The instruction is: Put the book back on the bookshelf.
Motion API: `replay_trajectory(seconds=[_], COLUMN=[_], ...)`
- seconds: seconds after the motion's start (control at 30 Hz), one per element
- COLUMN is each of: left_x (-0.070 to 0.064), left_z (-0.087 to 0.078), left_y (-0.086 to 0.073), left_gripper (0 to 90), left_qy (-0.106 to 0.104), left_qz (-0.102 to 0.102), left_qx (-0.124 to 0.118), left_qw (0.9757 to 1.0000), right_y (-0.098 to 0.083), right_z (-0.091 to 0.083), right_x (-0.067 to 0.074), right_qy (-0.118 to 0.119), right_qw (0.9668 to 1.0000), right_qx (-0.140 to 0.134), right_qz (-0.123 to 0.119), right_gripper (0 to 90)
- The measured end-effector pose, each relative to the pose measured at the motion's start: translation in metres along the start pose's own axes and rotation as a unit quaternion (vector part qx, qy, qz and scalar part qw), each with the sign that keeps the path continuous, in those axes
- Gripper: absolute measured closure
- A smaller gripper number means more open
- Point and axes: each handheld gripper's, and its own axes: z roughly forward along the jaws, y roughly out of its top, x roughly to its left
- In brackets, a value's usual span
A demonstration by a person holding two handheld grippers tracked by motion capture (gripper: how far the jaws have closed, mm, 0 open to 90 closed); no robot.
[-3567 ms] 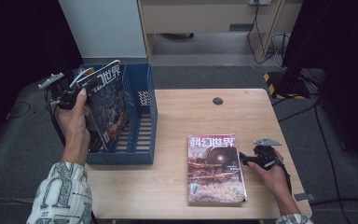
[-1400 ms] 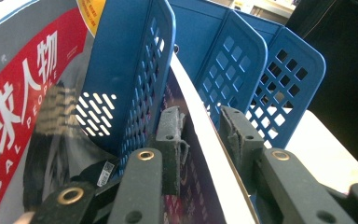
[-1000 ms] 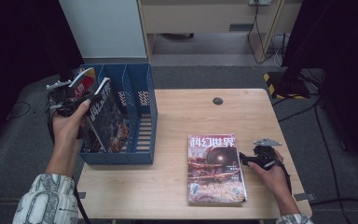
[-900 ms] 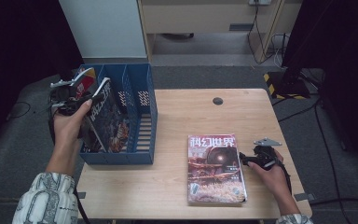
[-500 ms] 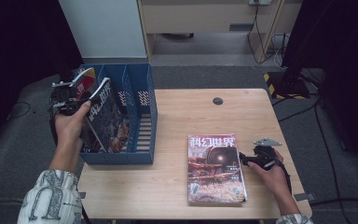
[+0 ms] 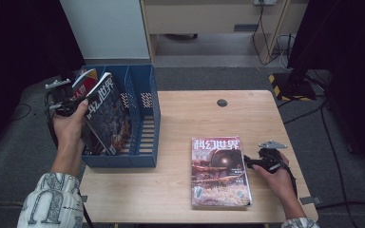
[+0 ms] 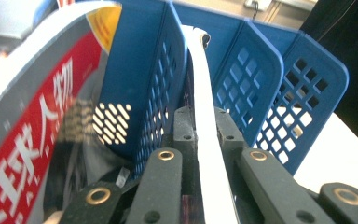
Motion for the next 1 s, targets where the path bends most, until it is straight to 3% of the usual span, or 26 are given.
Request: replay_trajectory(seconds=[0.4,0.6,1.0], left_x=[0.001,-0.001,0.002], left_z=[0.014,0.025,0.035], left_y=[0.0,-0.003,-0.01], left_gripper=[82.2,82.2,82.1], left_qy=[0.003,0.008,0.008], left_qz=[-0.002,0.001,-0.009], left_qx=[-0.03,-0.026,-0.042], left_qw=[0.9995,0.9996,0.9991], right_y=[0.0,0.0,0.0], right_z=[0.0,0.0,0.0], right_x=[0.0,0.0,0.0], right_qy=[0.0,0.0,0.001], right_qw=[1.0,1.0,1.0], right_qx=[0.0,0.0,0.001], right_qz=[0.0,0.001,-0.002], right_gripper=[15.2,15.2,15.2])
